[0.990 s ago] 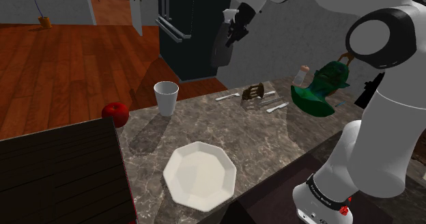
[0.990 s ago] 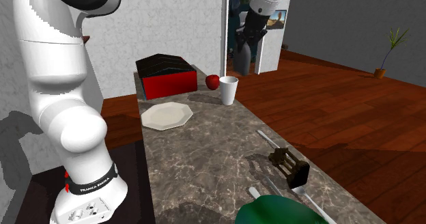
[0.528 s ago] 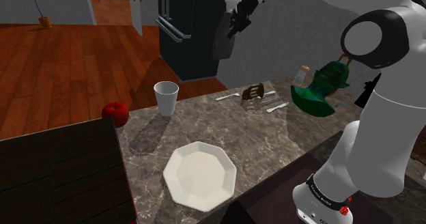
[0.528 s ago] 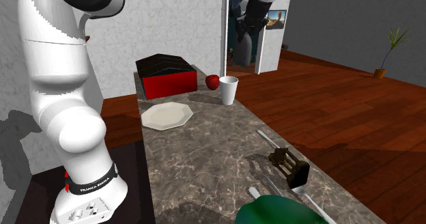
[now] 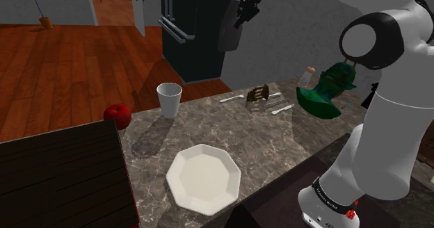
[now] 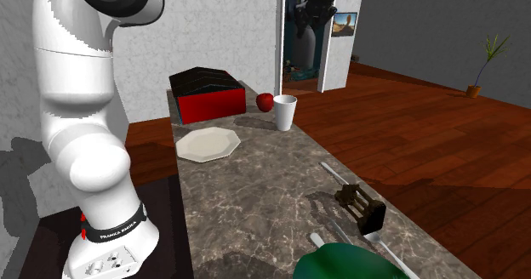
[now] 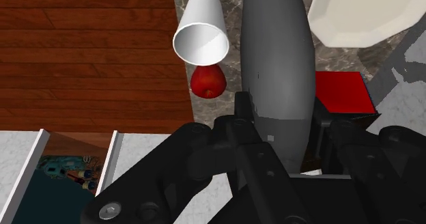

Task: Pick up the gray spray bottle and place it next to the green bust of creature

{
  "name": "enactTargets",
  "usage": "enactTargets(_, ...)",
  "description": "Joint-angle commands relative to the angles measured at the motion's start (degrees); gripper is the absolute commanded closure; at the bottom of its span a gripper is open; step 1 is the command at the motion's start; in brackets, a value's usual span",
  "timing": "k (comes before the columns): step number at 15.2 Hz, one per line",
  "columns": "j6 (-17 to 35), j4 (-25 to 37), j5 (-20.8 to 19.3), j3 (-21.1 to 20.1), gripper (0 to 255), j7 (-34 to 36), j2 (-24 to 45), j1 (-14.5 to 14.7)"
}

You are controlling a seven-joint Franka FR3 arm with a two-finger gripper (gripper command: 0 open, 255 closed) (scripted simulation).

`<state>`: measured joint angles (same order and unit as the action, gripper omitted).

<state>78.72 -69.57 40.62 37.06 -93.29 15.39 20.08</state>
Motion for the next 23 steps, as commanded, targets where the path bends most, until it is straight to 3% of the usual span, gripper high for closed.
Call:
enactTargets(1, -2.15, 3.41, 1.10, -0.03, 255, 0.83, 1.36, -1.13)
enactTargets(6, -7.00, 11.34, 3.84, -0.29, 255, 2.94, 4.38, -4.16)
enactTargets(13, -5.53, -4.14, -4.70, 2.61, 255, -3.36, -8.50, -1.85)
enactTargets(23, -8.49, -14.40, -13.69, 6.03, 255, -11.04, -20.47, -4.80)
